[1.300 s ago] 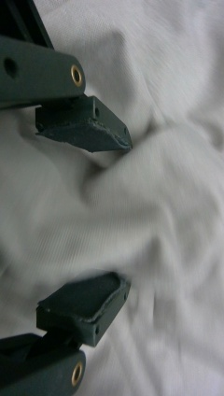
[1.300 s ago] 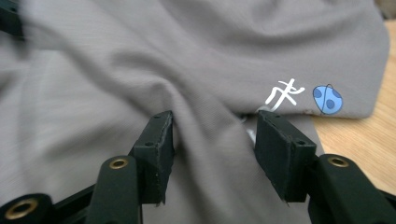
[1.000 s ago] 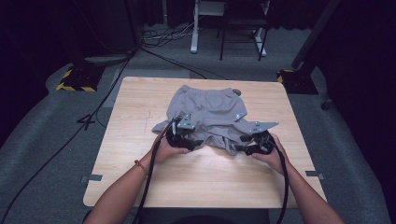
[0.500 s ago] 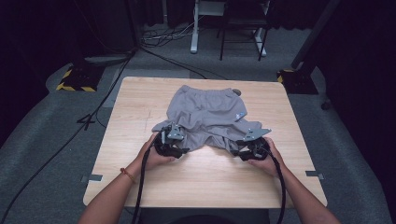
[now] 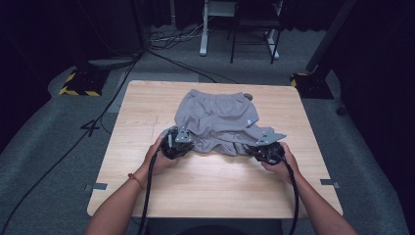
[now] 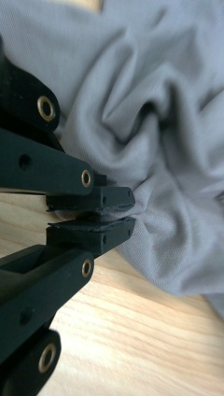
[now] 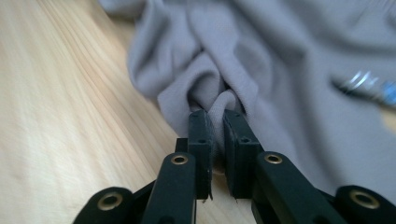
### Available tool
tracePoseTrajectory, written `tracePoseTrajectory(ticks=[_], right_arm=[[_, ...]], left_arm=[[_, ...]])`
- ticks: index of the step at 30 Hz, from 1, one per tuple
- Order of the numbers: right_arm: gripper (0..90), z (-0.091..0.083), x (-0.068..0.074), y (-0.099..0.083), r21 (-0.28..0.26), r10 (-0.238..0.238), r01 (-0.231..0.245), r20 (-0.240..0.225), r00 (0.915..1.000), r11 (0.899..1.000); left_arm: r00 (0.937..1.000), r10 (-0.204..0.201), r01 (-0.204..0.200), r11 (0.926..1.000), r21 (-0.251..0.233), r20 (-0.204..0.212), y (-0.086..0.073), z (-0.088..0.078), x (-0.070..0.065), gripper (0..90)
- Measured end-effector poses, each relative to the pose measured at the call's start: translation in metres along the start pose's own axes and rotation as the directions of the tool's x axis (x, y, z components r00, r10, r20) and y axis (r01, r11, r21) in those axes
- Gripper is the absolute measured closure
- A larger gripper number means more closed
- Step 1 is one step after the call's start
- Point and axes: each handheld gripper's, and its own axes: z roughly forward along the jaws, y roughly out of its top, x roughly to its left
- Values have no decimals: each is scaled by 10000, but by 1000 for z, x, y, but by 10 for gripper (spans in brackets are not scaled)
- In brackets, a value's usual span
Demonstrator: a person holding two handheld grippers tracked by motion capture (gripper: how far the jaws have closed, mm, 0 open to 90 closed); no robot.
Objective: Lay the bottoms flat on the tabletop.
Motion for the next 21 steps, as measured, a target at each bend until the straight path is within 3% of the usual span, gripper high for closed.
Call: tracePoseTrajectory(ticks=[2,3,8,11,13,17,20,21], right_arm=[[828,-17,0,8,-541,44,-36,148,9999,9985],[828,-27,0,13,-830,69,-47,263,9996,9965],[831,-64,-1,37,-2097,181,7,876,9960,9778],[832,-80,-7,52,-2642,293,30,1180,9926,9645],[831,-86,-13,65,-2812,416,-28,1321,9904,9597],[829,-76,-31,79,-2654,762,-318,1587,9844,9636],[827,-54,-49,82,-2293,1104,-677,1788,9777,9710],[825,-46,-54,82,-2074,1082,-644,2075,9722,9761]], left_arm=[[9994,-36,17,9985,-553,-332,4,-15,2,843],[9995,-174,153,9967,-801,-252,6,-22,3,844],[9989,-98,2,9785,-2063,-456,26,-56,6,849],[9984,36,-175,9680,-2503,-559,44,-72,10,848],[9994,34,-122,9643,-2646,-337,56,-77,16,848],[9990,-7,-103,9704,-2414,-455,76,-66,28,845],[9983,-290,176,9768,-2135,-504,86,-43,39,842],[9983,-389,286,9764,-2140,-439,88,-37,41,838]])
